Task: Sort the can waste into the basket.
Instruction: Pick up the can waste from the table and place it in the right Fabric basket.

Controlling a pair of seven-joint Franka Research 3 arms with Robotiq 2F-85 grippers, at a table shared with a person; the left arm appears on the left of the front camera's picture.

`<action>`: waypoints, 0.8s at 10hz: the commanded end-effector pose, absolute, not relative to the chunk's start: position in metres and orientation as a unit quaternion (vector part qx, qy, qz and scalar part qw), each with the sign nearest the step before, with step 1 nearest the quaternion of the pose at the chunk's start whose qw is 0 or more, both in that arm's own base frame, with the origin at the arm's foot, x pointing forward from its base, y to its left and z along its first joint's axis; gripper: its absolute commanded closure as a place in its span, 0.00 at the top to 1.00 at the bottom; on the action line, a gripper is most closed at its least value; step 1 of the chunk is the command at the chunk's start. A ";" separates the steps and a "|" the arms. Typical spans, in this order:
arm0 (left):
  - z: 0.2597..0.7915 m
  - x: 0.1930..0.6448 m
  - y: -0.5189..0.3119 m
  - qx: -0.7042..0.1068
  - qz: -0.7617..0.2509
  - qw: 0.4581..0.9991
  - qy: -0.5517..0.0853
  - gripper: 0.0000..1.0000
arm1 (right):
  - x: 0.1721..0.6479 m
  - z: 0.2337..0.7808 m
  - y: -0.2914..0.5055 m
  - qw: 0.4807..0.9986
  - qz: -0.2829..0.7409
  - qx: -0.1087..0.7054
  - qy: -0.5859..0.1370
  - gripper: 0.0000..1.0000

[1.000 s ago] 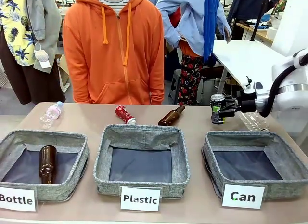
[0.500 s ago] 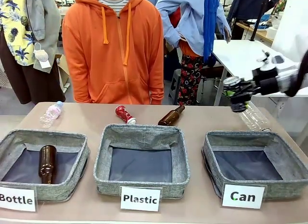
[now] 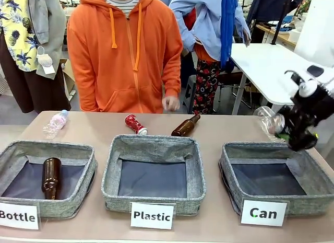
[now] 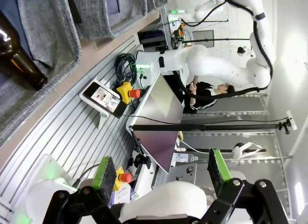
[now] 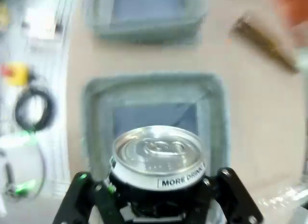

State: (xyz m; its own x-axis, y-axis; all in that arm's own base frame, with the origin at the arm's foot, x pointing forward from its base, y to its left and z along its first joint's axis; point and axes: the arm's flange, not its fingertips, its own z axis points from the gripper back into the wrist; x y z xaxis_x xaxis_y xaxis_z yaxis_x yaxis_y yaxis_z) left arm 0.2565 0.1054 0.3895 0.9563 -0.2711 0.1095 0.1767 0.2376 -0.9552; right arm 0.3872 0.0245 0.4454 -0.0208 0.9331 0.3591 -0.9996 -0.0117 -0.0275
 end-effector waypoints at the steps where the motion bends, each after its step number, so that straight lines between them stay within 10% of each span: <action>1: 0.392 0.256 0.107 -0.607 -0.147 0.781 0.035 1.00 | 0.380 0.425 0.039 0.626 0.779 0.030 -0.022 0.00; 5: 0.392 0.256 0.107 -0.607 -0.147 0.781 0.035 1.00 | 0.380 0.414 0.045 0.684 0.724 0.092 0.007 0.00; 6: 0.392 0.256 0.107 -0.607 -0.147 0.781 0.035 1.00 | 0.384 0.412 0.045 0.689 0.719 0.094 0.005 0.13; 7: 0.392 0.256 0.107 -0.607 -0.147 0.781 0.035 1.00 | 0.388 0.411 0.044 0.687 0.720 0.094 0.013 0.60; 8: 0.392 0.256 0.107 -0.607 -0.147 0.781 0.035 1.00 | 0.388 0.410 0.043 0.690 0.717 0.094 0.013 0.73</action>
State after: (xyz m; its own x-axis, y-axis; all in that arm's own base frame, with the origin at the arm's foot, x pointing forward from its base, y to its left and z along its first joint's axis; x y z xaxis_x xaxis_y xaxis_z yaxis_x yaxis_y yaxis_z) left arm 0.2565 0.1055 0.3895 0.9563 -0.2711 0.1093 0.1765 0.2375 -0.9552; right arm 0.3824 0.0371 0.4052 -0.0546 0.9923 0.1110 -0.9879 -0.0698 0.1387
